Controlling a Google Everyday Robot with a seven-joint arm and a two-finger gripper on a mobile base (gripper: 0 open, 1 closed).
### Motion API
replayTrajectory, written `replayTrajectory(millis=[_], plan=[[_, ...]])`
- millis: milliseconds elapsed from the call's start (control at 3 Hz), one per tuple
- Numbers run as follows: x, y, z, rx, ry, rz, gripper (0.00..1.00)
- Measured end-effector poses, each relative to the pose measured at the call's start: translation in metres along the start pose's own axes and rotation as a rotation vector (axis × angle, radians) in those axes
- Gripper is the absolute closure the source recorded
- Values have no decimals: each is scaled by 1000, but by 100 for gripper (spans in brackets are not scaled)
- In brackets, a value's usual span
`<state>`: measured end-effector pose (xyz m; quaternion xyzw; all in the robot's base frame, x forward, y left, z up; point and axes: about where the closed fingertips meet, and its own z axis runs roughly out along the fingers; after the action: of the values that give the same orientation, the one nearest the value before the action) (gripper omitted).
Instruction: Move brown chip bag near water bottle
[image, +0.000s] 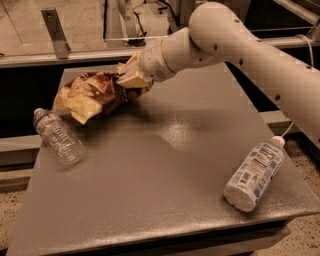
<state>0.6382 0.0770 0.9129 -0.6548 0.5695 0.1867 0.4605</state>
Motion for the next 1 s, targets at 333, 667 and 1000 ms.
replayTrajectory(millis=[333,667,1000], plan=[[2,2,2,-4,1,4,13],[3,2,3,-5,0,5,0],[7,1,-4,1,4,5,0]])
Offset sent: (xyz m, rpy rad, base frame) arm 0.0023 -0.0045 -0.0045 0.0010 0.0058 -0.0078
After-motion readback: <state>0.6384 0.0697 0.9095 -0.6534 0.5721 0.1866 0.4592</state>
